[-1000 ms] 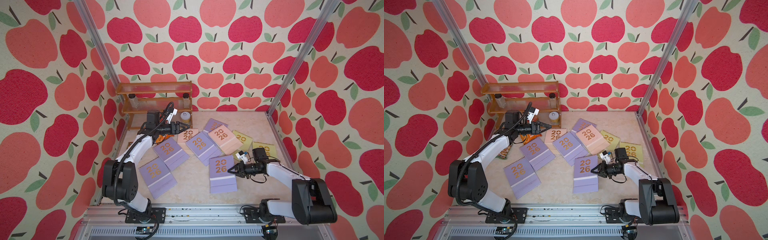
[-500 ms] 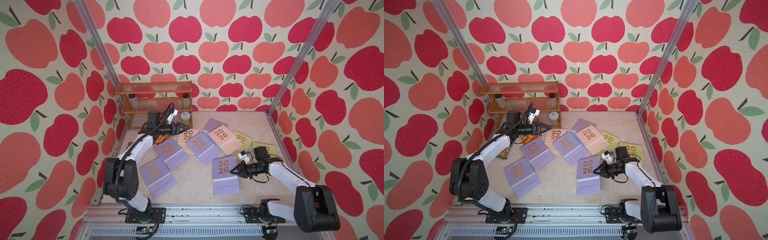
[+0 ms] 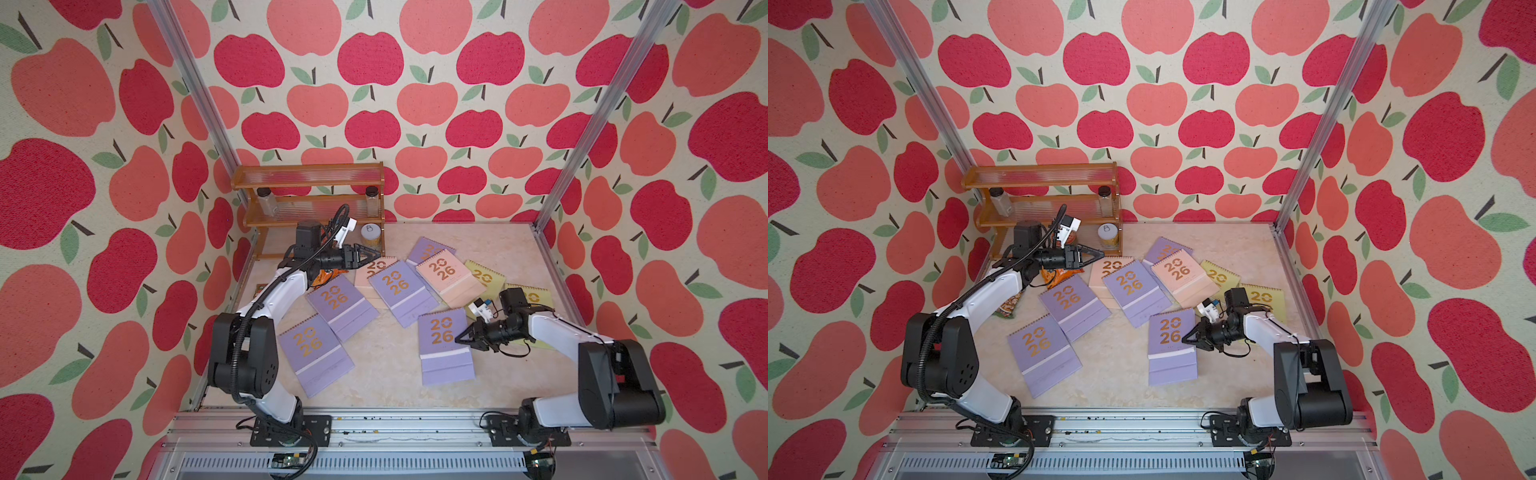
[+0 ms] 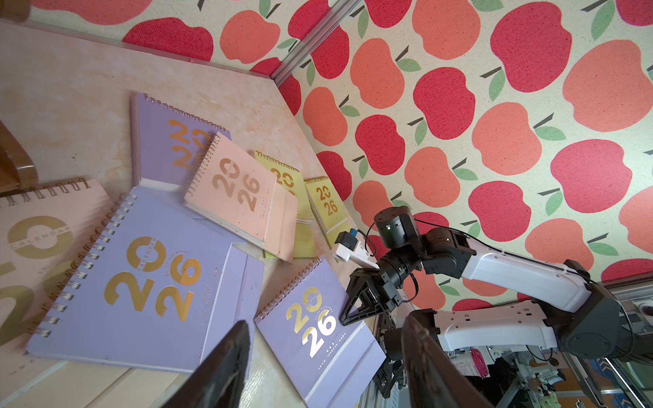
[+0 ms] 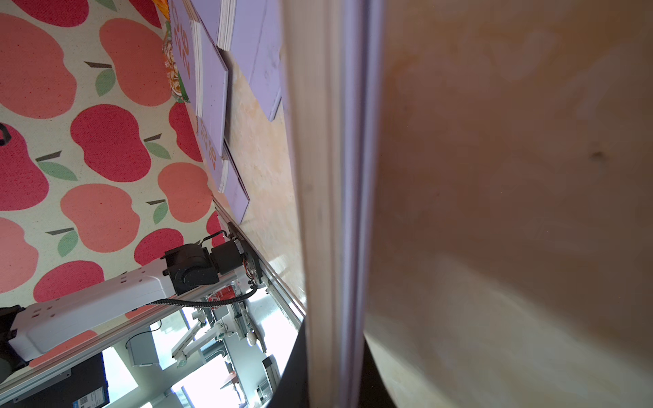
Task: Stack the calendars
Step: Place the calendar at the center of the board.
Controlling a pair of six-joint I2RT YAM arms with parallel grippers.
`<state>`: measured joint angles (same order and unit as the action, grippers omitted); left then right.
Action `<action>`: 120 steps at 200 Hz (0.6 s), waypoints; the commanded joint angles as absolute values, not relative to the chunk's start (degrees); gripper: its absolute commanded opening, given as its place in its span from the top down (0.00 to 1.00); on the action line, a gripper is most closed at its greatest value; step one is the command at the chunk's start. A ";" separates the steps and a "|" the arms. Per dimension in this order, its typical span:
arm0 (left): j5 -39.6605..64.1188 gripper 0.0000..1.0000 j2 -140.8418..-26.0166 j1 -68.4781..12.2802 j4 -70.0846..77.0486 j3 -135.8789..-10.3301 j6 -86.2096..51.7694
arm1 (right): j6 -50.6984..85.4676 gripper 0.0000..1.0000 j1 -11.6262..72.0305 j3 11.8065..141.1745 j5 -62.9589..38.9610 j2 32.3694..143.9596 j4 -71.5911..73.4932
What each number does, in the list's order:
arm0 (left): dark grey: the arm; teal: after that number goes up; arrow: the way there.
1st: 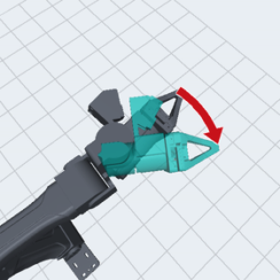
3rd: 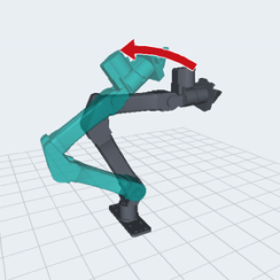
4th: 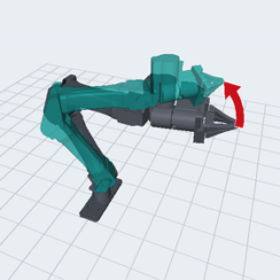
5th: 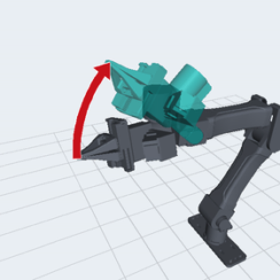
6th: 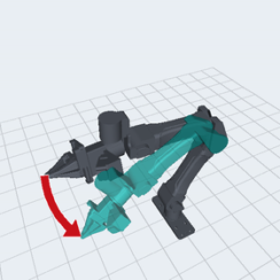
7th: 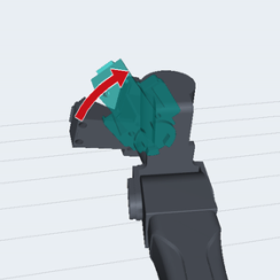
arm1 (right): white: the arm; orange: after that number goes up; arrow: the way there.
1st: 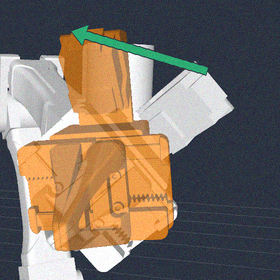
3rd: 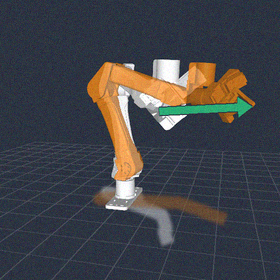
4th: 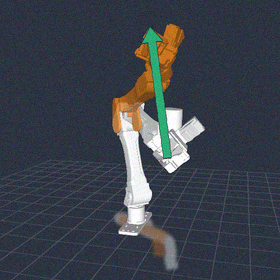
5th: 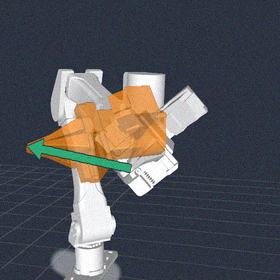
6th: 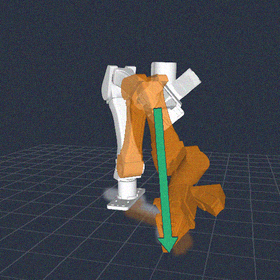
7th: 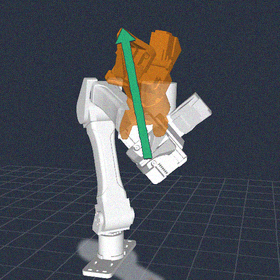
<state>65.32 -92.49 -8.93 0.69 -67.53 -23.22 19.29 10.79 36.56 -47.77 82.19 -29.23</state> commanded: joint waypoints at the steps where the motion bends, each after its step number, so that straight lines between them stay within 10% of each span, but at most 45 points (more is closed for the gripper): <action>1: 66.71 0.33 -93.09 -9.28 2.15 -66.80 -23.54 | 21.39 1.00 12.10 34.75 -35.38 86.81 -32.92; 120: 66.53 0.33 -94.46 -9.86 1.50 -68.07 -23.53 | 27.32 0.85 14.59 28.10 -28.04 84.89 -27.85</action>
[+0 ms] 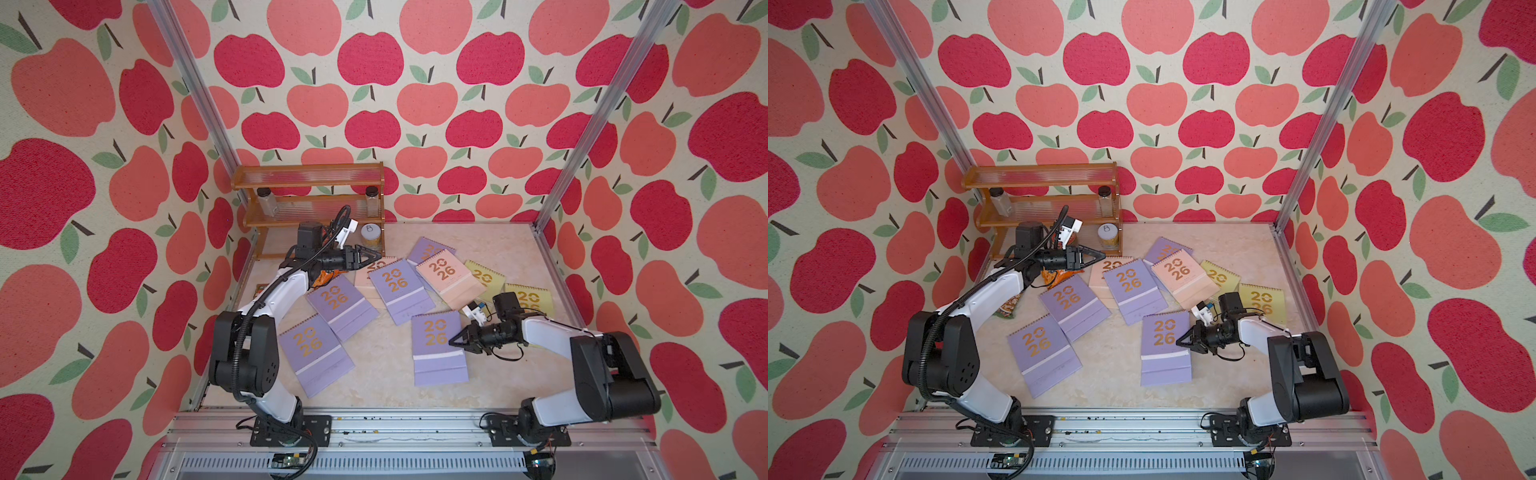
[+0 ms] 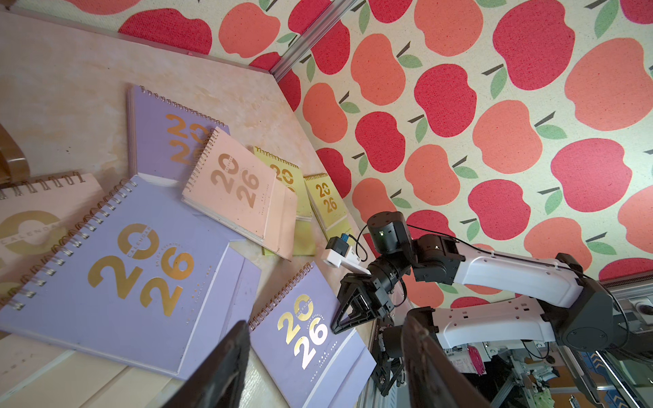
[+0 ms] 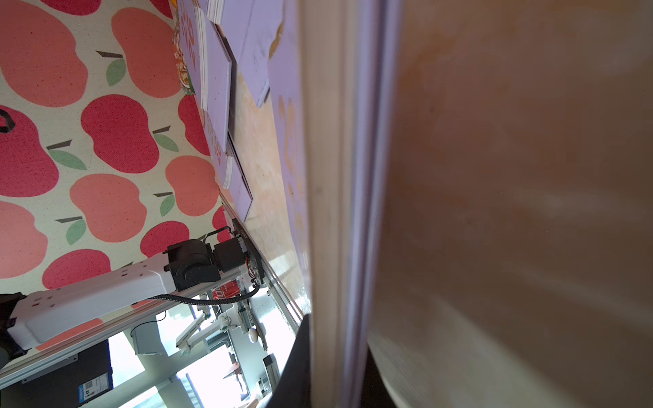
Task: Stack the calendars
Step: Place the calendar at the center of the board.
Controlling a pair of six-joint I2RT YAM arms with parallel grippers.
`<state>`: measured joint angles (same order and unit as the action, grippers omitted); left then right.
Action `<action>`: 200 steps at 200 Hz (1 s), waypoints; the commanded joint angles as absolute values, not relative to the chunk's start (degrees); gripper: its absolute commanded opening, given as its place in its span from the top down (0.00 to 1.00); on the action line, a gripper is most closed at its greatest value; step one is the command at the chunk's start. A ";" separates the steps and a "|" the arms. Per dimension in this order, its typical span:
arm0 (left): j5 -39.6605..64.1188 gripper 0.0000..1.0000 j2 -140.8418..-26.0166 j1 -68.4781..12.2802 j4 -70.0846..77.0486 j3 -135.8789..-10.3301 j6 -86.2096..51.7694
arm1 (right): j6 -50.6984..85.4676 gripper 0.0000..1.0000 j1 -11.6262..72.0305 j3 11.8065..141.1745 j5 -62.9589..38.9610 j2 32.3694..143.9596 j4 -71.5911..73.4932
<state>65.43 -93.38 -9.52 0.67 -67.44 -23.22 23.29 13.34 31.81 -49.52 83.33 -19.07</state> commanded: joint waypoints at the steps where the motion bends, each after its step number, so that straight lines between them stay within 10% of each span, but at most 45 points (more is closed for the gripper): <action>1: 66.53 0.33 -94.47 -9.94 1.50 -68.09 -23.54 | 27.33 0.85 14.63 28.11 -28.00 84.90 -27.85; 53: 66.45 0.33 -94.51 -10.31 1.49 -68.16 -23.55 | 28.73 0.59 15.18 28.38 -24.43 81.58 -30.07; 200: 65.83 0.33 -93.97 -11.06 1.14 -67.41 -23.42 | 28.96 0.52 15.73 33.56 -16.96 75.75 -31.23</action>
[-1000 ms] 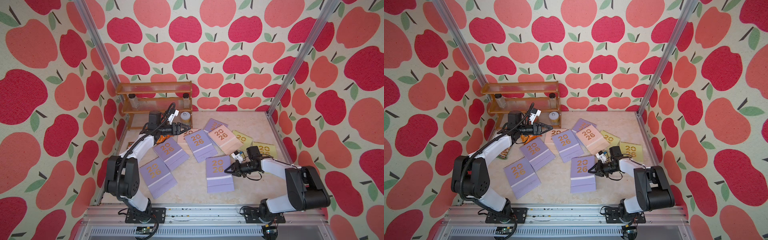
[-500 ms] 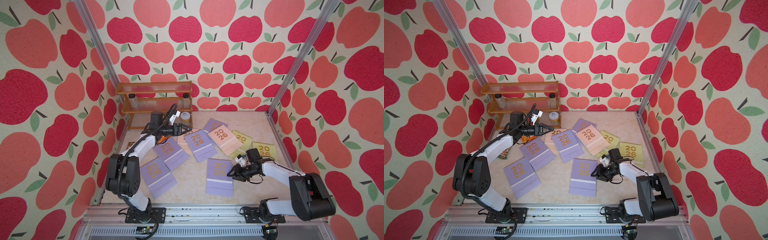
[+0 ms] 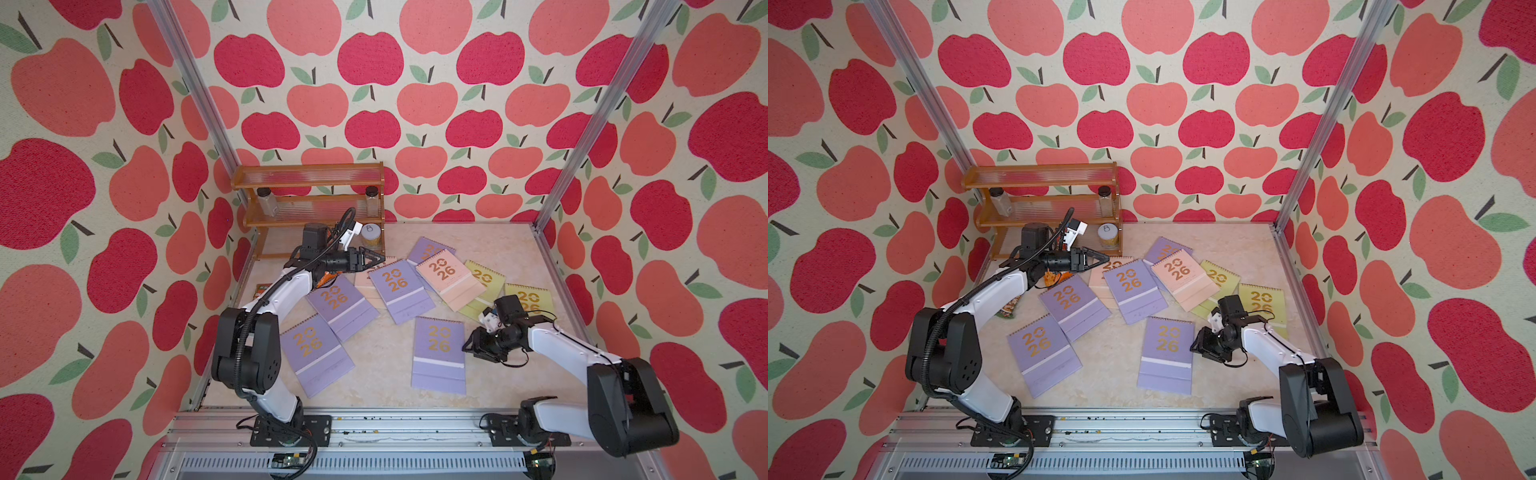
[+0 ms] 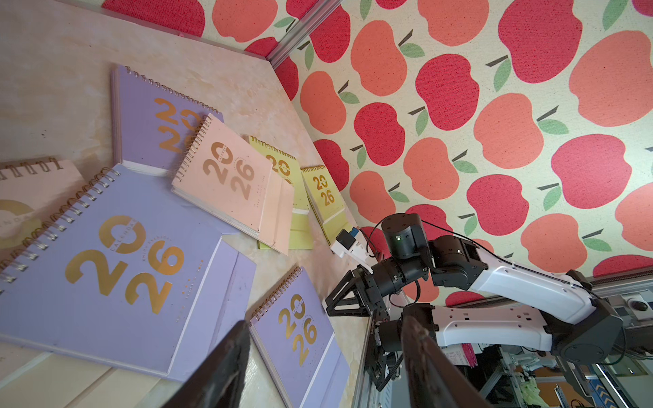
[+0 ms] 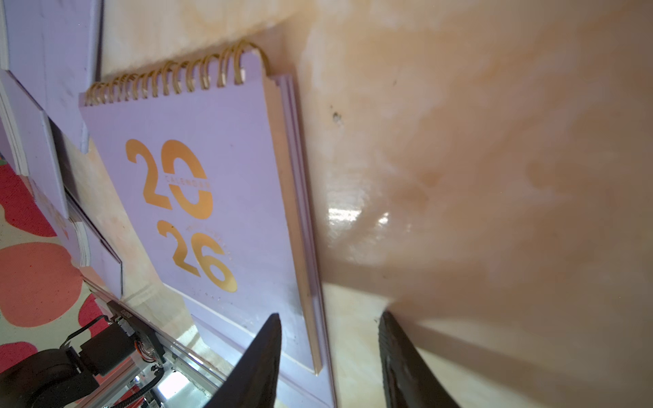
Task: Stack the calendars
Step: Place the calendar at the center of the board.
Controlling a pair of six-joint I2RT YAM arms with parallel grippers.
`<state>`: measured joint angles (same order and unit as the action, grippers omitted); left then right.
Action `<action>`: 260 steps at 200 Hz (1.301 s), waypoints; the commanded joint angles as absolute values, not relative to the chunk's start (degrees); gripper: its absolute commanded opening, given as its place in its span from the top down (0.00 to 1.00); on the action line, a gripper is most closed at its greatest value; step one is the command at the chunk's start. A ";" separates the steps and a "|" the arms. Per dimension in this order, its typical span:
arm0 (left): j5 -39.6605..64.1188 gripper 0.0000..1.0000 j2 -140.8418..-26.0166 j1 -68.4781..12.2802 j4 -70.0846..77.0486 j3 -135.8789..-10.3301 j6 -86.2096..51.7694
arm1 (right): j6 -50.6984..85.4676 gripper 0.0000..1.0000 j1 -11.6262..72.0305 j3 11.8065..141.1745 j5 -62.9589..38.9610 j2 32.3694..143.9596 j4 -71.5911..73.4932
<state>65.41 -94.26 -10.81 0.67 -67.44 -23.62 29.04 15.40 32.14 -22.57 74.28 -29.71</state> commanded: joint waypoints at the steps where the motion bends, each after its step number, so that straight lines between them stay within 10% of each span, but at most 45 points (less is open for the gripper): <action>1: 65.83 0.33 -93.92 -11.07 1.14 -67.41 -23.45 | 28.94 0.52 15.73 33.65 -16.96 75.84 -31.17; 260: 57.39 0.29 -100.29 -15.21 -8.88 -73.71 -18.50 | 27.82 0.49 18.81 46.32 -22.60 91.12 -17.20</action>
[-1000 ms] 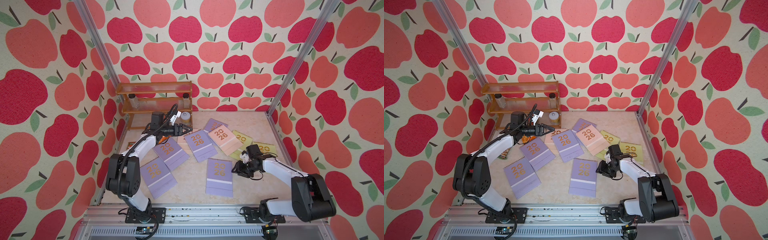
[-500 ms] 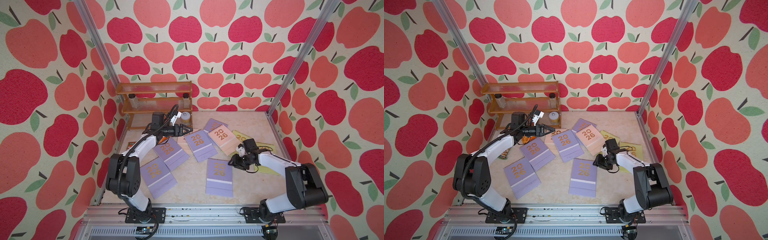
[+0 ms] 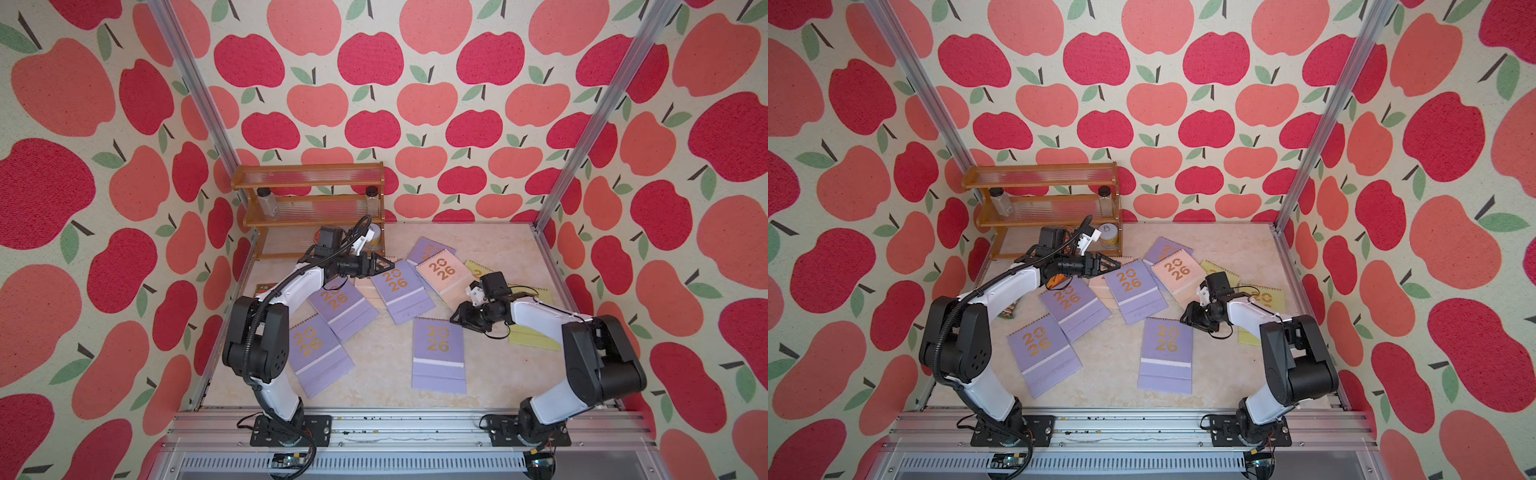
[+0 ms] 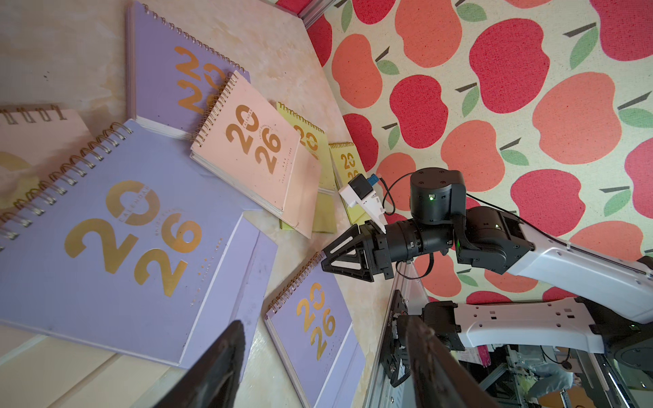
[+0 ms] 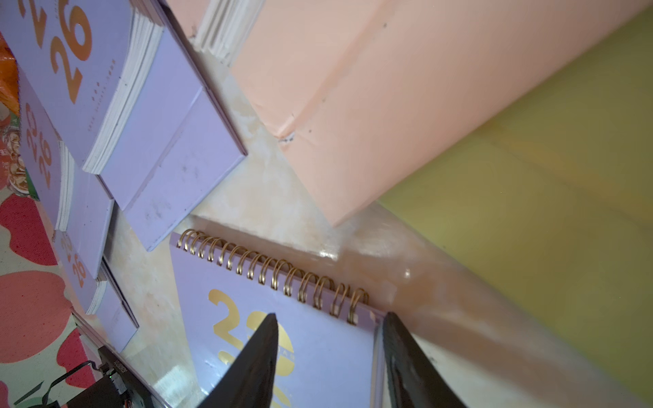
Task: Stack the calendars
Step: Place the calendar at the center of the board, then pick up the calendar at the center of the board.
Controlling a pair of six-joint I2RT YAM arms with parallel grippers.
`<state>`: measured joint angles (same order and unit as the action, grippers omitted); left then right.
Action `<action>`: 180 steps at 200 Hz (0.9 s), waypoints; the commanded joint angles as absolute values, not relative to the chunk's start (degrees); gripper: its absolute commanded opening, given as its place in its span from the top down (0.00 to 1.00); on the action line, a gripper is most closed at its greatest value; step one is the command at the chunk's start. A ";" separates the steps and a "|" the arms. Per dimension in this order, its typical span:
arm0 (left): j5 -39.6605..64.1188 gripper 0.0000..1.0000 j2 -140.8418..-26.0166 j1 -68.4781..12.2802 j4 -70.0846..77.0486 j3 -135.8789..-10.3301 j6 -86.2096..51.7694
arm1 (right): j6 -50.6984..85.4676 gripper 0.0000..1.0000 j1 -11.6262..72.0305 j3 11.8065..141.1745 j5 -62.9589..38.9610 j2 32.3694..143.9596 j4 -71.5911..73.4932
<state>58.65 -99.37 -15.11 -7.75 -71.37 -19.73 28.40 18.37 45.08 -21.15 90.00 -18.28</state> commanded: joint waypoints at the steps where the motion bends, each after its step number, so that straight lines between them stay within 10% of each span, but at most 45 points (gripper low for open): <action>1: 57.35 0.29 -100.29 -15.21 -8.88 -73.68 -18.52 | 27.80 0.49 18.81 46.32 -22.64 91.09 -17.21; 64: 47.94 0.00 -101.98 -15.59 -13.27 -74.98 -21.62 | 20.39 0.45 17.46 55.58 -17.86 89.33 -25.81; 180: 33.00 0.01 -107.67 -17.80 -1.74 -65.34 -37.83 | 8.59 0.33 20.98 94.89 -24.74 118.16 -31.60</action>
<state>36.58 -105.41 -16.40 -5.85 -66.17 -33.26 11.40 19.99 90.45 -21.96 113.45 -29.74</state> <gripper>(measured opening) 0.995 0.661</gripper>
